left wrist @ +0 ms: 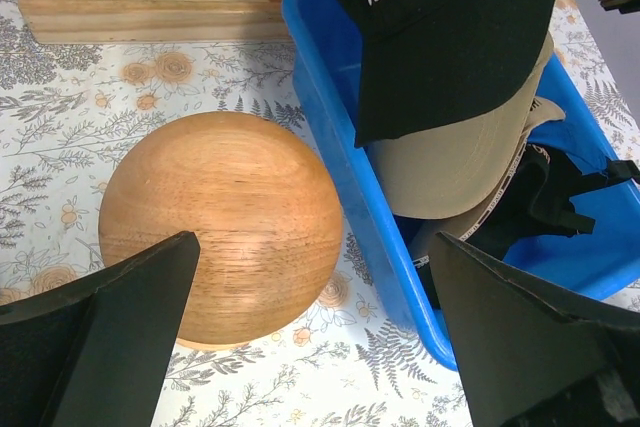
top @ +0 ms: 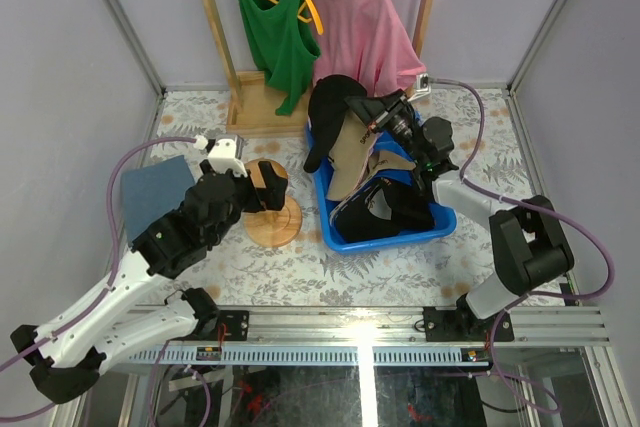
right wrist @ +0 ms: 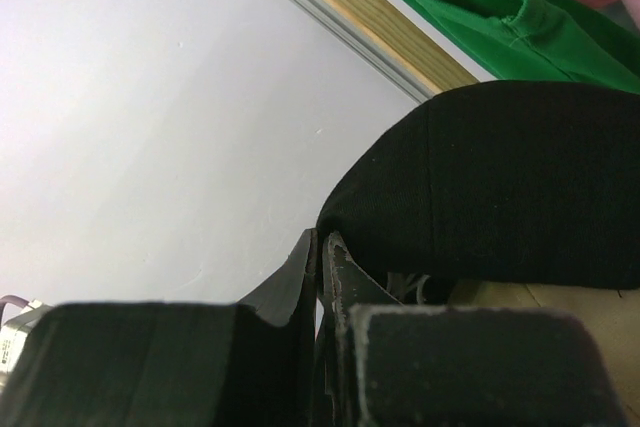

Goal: Stack the hats
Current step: Pick up the hat from the bin.

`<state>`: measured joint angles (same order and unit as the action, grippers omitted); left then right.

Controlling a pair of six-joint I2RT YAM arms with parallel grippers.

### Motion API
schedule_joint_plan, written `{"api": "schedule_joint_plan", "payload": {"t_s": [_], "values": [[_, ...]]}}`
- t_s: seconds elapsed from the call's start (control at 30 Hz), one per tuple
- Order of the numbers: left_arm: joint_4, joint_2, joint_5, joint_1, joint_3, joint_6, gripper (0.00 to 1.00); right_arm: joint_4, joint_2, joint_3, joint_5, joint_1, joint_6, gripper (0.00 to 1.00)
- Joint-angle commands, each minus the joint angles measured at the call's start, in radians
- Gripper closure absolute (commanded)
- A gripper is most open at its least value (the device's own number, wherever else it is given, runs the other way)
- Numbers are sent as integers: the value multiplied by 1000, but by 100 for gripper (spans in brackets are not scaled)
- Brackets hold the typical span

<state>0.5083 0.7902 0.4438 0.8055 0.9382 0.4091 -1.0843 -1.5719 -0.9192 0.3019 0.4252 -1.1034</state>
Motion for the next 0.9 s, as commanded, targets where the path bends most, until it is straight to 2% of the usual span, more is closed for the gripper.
{"api": "schedule_joint_plan", "payload": {"t_s": [0.0,0.63,0.87], "values": [[-74,3,-7,3,38,-21,0,-194,21,-111,27,-6,-18,100],[-78,21,23,3,70,-42,0,-258,-82,-276,66,-34,-58,100],[-71,-34,134,2,61,-6,0,-351,-127,-302,115,-21,-195,100]]}}
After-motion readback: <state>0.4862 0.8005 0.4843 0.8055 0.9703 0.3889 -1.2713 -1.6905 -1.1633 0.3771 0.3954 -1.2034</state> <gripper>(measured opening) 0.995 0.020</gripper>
